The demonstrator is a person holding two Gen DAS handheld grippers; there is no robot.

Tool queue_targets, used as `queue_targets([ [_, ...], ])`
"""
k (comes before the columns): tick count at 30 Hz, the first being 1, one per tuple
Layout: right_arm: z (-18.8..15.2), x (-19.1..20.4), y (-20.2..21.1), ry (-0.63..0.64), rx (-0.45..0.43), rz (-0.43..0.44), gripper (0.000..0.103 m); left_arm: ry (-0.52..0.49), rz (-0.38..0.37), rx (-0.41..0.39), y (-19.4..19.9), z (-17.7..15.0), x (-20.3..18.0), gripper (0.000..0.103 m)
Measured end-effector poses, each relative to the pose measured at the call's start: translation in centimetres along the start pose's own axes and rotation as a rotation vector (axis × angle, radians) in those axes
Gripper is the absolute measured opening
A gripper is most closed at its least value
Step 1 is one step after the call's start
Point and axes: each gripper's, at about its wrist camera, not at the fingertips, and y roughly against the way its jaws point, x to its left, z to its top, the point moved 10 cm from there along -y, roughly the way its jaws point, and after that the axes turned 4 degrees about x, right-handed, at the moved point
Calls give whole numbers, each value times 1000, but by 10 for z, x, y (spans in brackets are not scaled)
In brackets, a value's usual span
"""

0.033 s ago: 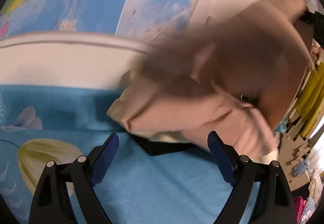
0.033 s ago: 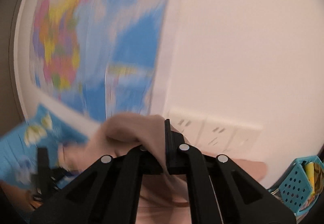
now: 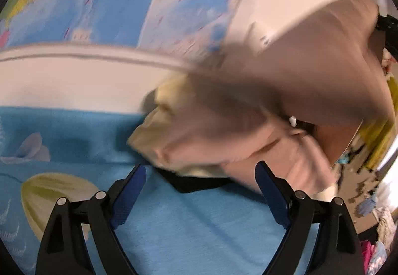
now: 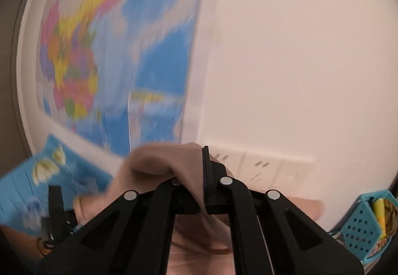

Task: Fold large clothes
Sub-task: 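Lift the pink jacket with both grippers and shake it open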

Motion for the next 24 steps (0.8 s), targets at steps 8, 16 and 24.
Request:
queue_targets([
  [8, 47, -32, 87, -84, -103, 14, 1, -277, -80, -59, 18, -23, -80, 96],
  [16, 46, -33, 119, -87, -87, 6, 1, -413, -224, 34, -21, -52, -144, 39],
  [24, 69, -30, 204, -73, -193, -15, 1, -261, -361, -81, 31, 23, -141, 8],
])
